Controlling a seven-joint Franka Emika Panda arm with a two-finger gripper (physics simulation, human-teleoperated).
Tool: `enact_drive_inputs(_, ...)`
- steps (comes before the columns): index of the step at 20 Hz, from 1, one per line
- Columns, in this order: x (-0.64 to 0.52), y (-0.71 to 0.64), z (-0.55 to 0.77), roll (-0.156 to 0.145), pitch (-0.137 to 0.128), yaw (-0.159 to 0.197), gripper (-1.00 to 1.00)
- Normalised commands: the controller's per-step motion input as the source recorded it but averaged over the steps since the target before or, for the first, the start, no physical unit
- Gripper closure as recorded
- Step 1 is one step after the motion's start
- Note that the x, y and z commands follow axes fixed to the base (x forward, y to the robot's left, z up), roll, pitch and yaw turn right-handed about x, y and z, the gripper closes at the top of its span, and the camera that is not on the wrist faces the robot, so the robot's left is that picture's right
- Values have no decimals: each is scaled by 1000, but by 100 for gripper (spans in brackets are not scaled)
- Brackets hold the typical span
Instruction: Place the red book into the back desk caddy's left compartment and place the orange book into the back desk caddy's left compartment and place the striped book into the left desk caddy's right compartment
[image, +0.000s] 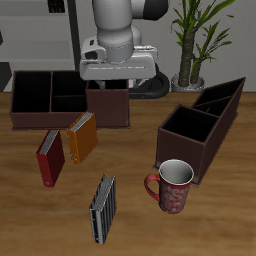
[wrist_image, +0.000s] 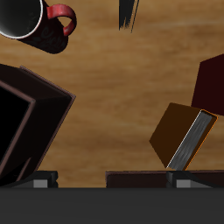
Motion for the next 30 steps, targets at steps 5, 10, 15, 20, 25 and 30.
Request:
enact_drive_inputs(5, 81, -641, 0, -10, -31, 30, -100)
enact_drive_inputs(10, 154, -727, -20, 7, 4, -25, -100)
enact_drive_inputs(15, 176, -652, -9, 29, 34, -64, -100)
enact_drive_inputs(20, 106, -535, -58, 5, -26, 6, -100)
enact_drive_inputs(25, 109, -335, -53, 24, -30, 17, -100)
enact_drive_inputs(30, 215, -318, -96, 4, -13, -22, -100)
